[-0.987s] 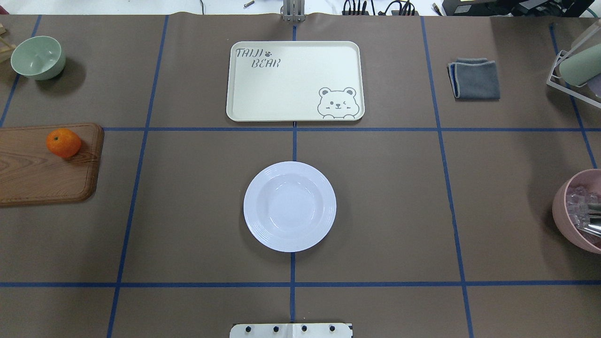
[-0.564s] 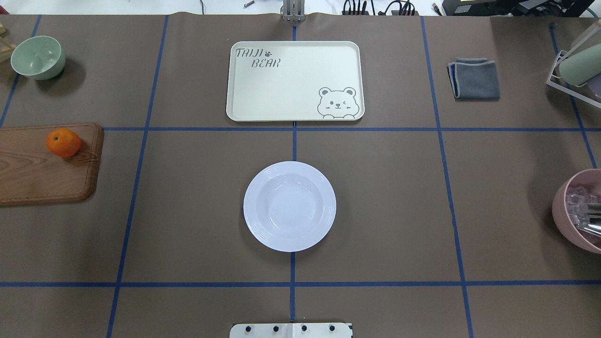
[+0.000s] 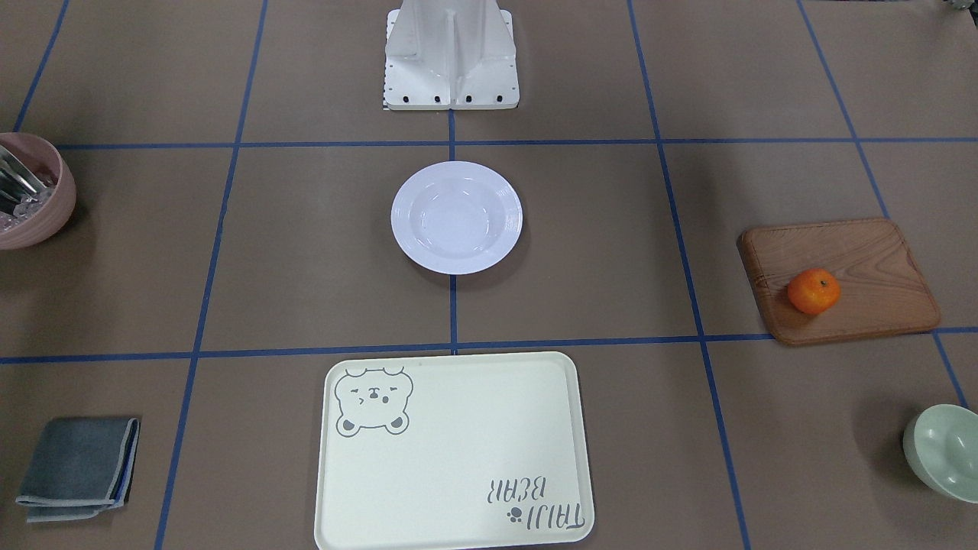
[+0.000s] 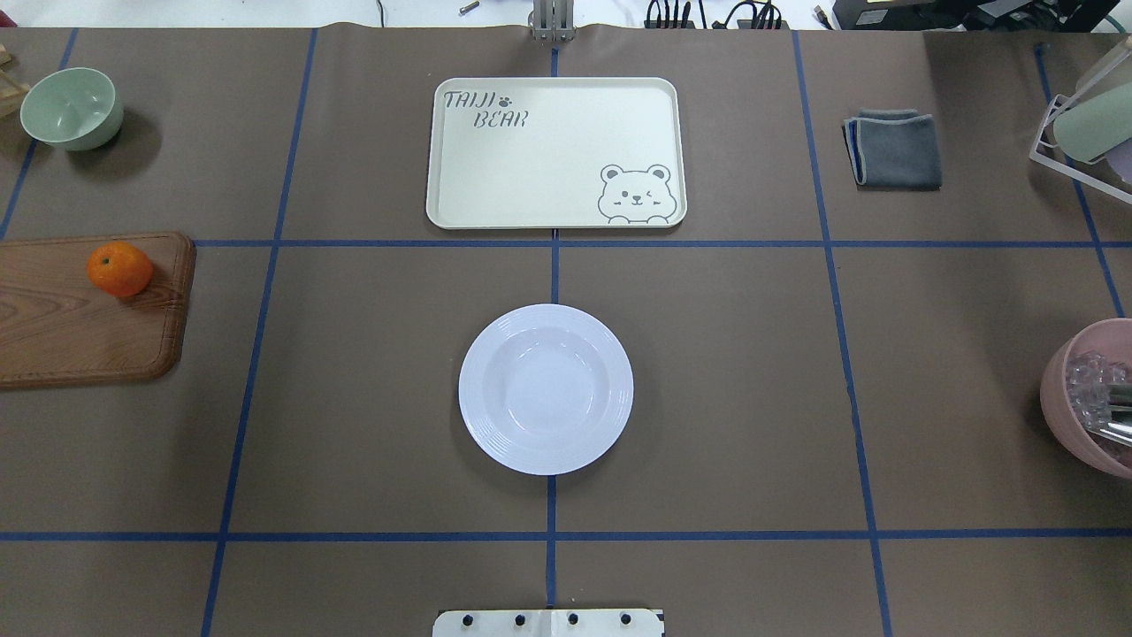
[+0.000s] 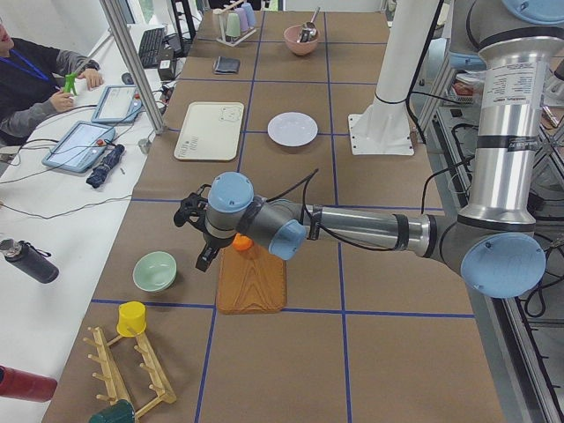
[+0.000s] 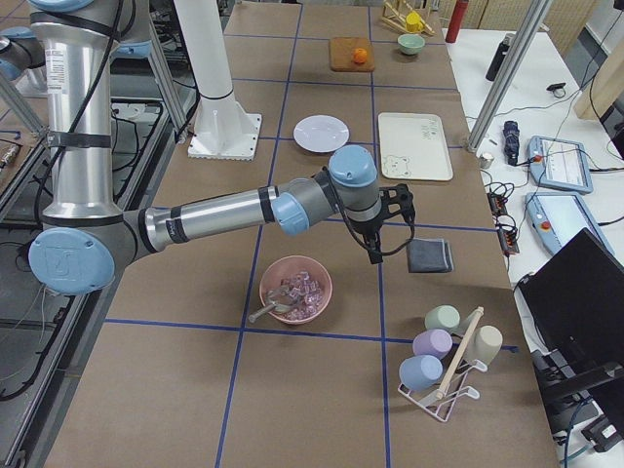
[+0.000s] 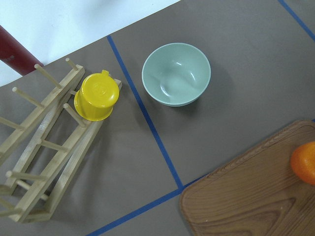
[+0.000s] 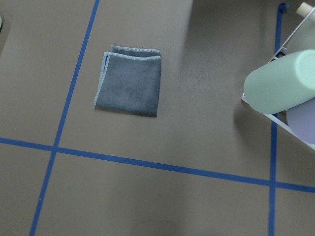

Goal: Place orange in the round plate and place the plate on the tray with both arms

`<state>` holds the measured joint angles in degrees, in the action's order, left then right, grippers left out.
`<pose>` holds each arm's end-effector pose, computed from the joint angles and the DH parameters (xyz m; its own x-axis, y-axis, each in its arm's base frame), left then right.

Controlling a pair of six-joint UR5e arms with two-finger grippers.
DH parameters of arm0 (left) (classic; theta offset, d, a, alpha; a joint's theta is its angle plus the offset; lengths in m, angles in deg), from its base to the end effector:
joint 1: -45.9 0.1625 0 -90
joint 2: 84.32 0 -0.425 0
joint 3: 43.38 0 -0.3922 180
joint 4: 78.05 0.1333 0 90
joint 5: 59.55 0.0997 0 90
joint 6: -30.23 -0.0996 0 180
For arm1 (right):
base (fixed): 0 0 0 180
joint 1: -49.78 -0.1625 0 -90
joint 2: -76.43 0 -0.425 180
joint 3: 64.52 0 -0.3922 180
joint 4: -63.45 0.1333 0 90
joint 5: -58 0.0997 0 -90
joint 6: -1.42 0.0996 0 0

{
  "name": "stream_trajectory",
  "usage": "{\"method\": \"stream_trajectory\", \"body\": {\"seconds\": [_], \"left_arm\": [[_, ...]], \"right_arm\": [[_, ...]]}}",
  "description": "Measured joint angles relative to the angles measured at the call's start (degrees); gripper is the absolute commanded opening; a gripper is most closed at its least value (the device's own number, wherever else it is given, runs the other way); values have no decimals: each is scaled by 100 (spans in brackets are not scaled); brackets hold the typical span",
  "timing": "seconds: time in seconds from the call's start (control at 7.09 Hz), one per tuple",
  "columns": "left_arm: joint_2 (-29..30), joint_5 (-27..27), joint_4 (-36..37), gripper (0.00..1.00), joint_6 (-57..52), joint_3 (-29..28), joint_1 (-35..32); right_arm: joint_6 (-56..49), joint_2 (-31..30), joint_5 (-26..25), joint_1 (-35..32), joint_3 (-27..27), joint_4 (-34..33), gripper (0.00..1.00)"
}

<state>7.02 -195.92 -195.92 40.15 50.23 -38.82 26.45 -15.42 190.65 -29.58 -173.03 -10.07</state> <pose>-0.0129 -0.5251 0.5573 0.6546 0.3032 -0.6926 0.0360 0.9025 0.4291 -0.0250 -0.4894 0.4817 0.6584 -0.1047 0.7453 -0.1368 0.9571 0.2553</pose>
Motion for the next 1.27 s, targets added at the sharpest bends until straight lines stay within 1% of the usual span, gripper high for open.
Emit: {"method": "stream_trajectory", "body": {"seconds": [0.14,0.28,0.42,0.56,0.85,1.27], "left_arm": [[-16,89,-223,99,796,6,360],[-8,337,-336,99,1422,15,817],[14,693,-439,99,1944,14,1321],[46,969,-537,99,2321,2,1740],[153,1361,-604,98,2700,-52,2290],[434,1584,-622,98,2750,-448,2602]], "right_arm": [[853,0,-397,497,-253,3,100],[1450,6,-758,943,-403,5,100],[1894,12,-1084,1346,-524,7,100],[2171,15,-1295,1636,-615,13,100],[2335,17,-1424,1873,-679,59,100],[2355,15,-1450,1912,-684,92,100]]}}
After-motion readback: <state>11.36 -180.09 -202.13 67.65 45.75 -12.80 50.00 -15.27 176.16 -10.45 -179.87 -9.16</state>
